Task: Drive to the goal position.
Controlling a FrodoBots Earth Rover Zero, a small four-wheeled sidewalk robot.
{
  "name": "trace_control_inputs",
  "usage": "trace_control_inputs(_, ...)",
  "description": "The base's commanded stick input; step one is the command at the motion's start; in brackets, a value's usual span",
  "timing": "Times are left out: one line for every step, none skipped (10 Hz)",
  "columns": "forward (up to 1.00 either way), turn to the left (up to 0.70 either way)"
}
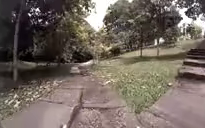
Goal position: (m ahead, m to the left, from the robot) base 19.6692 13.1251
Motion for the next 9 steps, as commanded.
trace_control_inputs(0.5, 0.0)
trace_control_inputs(0.5, 0.0)
trace_control_inputs(0.5, 0.0)
trace_control_inputs(0.5, 0.0)
trace_control_inputs(0.5, 0.0)
trace_control_inputs(0.5, 0.0)
trace_control_inputs(0.5, 0.0)
trace_control_inputs(0.5, 0.0)
trace_control_inputs(0.5, 0.14)
